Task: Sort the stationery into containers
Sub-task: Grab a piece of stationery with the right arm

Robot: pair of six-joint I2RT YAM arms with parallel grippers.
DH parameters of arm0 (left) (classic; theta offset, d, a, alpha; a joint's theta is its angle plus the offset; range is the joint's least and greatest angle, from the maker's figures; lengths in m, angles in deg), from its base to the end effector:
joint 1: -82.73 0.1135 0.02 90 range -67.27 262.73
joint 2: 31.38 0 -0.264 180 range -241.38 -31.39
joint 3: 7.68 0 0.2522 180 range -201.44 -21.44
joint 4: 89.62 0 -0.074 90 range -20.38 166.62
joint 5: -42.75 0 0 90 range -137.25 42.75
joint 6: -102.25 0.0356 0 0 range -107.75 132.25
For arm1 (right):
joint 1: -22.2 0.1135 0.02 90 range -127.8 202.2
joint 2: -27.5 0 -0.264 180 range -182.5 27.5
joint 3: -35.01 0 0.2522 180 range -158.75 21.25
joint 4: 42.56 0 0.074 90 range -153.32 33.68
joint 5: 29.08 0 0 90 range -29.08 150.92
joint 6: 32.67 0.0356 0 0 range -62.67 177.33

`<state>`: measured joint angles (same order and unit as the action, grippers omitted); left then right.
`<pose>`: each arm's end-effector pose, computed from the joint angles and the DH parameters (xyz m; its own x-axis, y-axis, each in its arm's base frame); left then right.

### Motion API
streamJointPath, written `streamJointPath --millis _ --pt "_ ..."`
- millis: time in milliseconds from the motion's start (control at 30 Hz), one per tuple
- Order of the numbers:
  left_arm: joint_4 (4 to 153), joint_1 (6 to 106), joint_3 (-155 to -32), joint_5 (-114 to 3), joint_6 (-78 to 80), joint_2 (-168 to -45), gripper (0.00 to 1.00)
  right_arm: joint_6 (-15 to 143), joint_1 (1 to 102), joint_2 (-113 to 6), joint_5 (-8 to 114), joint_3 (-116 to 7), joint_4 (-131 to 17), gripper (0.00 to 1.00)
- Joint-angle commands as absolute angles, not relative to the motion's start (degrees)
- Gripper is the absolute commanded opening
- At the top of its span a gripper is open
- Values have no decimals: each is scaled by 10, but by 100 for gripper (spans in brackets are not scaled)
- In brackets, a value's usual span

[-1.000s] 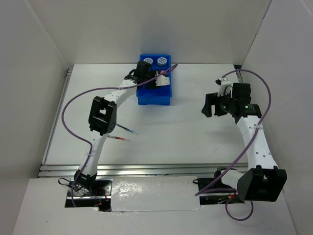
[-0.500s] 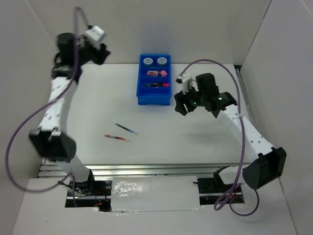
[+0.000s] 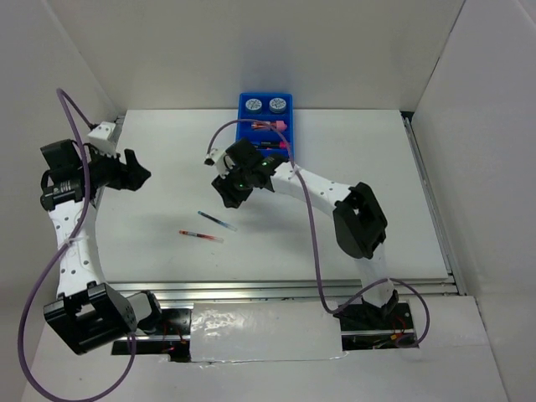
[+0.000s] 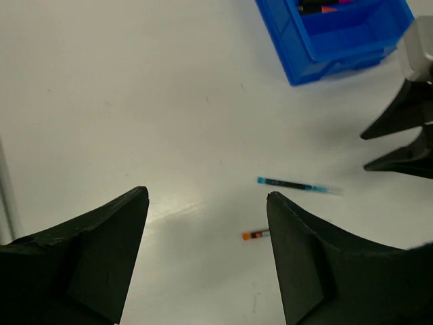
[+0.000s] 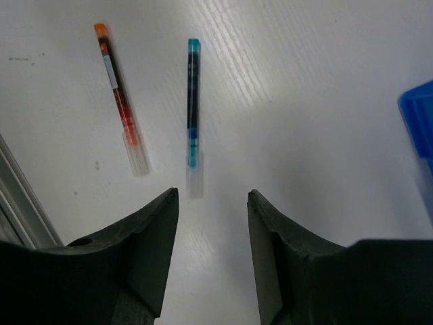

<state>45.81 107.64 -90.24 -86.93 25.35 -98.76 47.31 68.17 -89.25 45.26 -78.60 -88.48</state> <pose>0.2365 0.0848 0.3735 -0.3926 0.0100 -0.9196 0.2766 0.9549 -0.1077 0.3139 0.3386 0.2536 -0.3752 -0.6291 -0.6808 -0.8941 0.4393 0.0868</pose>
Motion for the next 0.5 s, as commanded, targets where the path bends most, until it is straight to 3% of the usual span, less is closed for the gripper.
streamJointPath --millis 0,467 --pt "443 1085 -891 -933 241 -957 83 480 692 -926 453 -851 -866 52" --pt "433 1092 -871 -964 236 -988 98 482 734 -1031 441 -896 -870 49"
